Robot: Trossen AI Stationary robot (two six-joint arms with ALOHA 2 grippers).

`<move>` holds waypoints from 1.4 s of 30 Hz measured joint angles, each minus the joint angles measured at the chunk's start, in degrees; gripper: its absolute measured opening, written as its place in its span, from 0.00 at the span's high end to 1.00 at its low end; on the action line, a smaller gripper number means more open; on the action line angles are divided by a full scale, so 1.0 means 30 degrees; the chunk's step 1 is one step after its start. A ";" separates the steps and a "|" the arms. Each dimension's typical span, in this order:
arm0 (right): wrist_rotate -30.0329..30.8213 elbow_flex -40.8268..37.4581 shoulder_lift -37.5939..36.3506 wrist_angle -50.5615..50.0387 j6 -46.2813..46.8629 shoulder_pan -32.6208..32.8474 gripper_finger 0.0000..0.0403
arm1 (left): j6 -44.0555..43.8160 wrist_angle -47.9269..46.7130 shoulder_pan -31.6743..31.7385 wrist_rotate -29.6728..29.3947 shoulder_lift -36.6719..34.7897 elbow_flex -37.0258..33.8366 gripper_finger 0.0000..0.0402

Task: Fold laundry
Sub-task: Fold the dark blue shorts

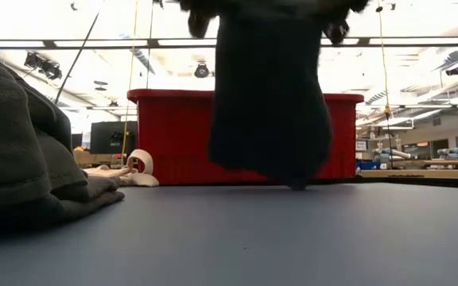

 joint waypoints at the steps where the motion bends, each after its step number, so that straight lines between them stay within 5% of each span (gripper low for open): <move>1: -0.0007 -0.0625 0.0291 0.0327 0.0886 0.0616 0.98 | -0.0858 -0.0007 -0.0465 0.0010 0.0468 -0.0327 0.94; 11: 0.0146 -0.4686 0.5042 0.7894 0.9883 0.4775 0.98 | -0.9683 0.2026 -0.3426 -0.0401 0.4696 -0.1996 0.94; 21: 0.0835 -0.4533 0.5879 0.4395 1.1986 0.1253 0.97 | -1.1657 0.0847 0.0111 -0.0459 0.6521 -0.1812 0.94; 25: -0.0322 -0.4522 0.6052 0.3867 1.1912 -0.0349 0.94 | -1.2818 0.1407 0.1303 -0.0375 0.7250 -0.1821 0.92; 31: -0.3091 -0.4563 0.5707 0.3501 1.1940 -0.1390 0.72 | -1.5237 0.1189 0.2442 0.2732 0.7416 -0.1824 0.77; 37: -0.2927 -0.4555 0.4298 0.2421 1.4626 -0.1729 0.45 | -1.6645 0.1205 0.2876 0.7399 0.6864 -0.1784 0.53; 42: -0.1836 -0.4555 0.2899 0.0194 1.6524 -0.1145 0.37 | -1.7882 -0.0157 0.2512 0.8116 0.5763 -0.1784 0.42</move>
